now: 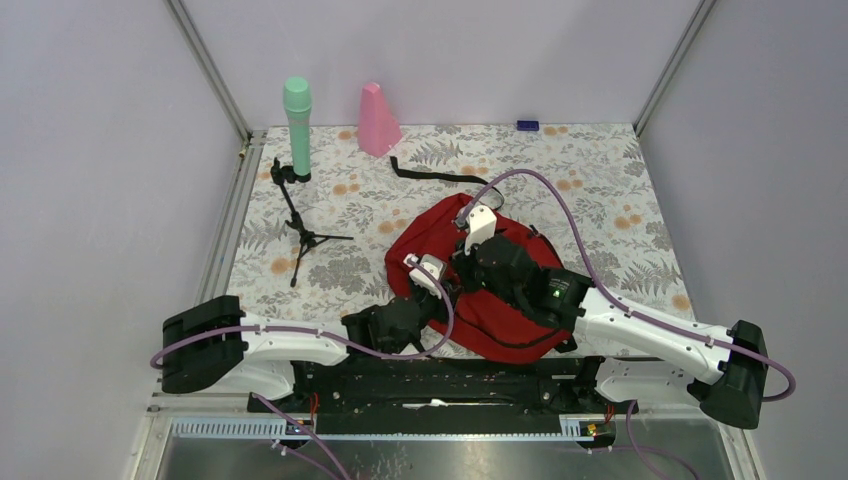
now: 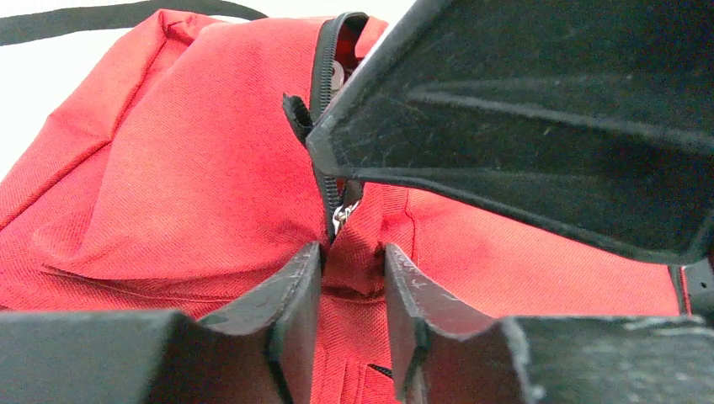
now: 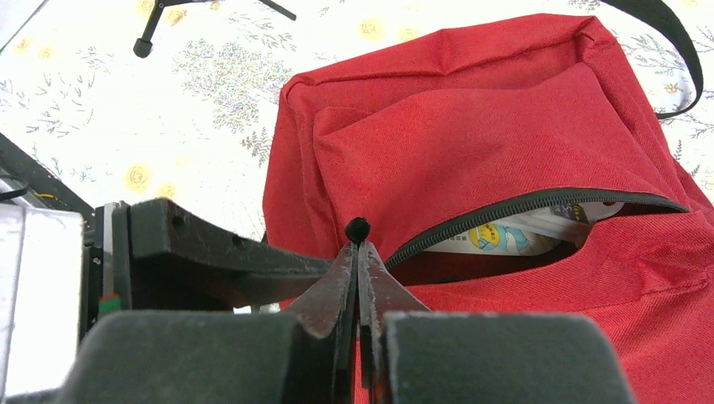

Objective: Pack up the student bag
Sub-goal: Zip the student bag at the center of the board.

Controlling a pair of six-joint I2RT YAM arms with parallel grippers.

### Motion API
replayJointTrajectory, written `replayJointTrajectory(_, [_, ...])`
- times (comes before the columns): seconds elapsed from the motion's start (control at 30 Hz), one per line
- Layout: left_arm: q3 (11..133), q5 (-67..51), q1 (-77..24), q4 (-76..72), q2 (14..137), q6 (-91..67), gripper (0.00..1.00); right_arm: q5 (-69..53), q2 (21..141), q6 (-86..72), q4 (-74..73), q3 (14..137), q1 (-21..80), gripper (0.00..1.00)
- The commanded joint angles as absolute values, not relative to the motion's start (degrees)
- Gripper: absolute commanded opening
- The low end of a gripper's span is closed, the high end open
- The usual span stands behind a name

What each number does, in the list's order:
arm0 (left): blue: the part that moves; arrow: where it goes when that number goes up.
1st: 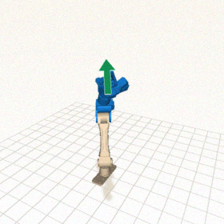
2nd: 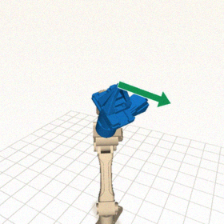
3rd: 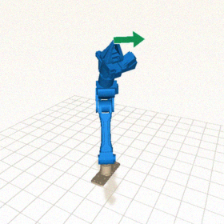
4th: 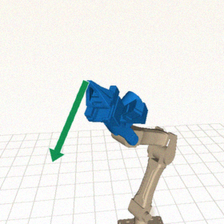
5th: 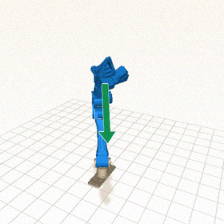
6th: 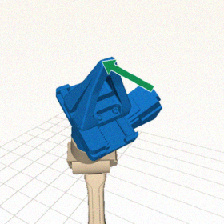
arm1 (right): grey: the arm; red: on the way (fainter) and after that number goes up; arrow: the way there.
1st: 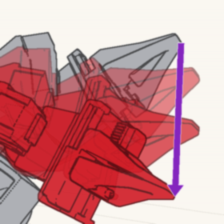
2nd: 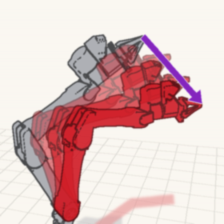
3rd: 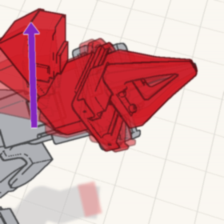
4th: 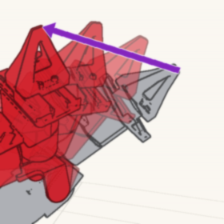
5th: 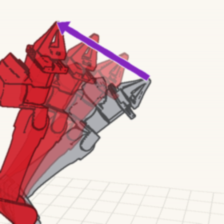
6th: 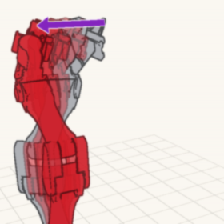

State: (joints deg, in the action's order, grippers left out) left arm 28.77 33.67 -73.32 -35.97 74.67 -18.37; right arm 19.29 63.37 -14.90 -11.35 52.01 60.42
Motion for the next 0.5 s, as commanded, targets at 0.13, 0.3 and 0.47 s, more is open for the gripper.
replayJointTrajectory(0.13, [28.64, 35.69, -74.62, -38.8, 74.57, -18.28, 0.07, 25.58, 64.49, -13.95, -8.27, 56.28, 60.48, 0.0])
replayJointTrajectory(0.3, [27.84, 36.29, -76.14, -36.09, 74.1, -19.62, 0.0, 31.0, 67.1, -9.68, -10.92, 60.38, 58.89, 0.0])
replayJointTrajectory(0.47, [27.13, 37.26, -77.19, -32.88, 73.77, -21.49, 0.0, 30.68, 68.35, -7.91, -10.88, 61.67, 53.77, 0.0])
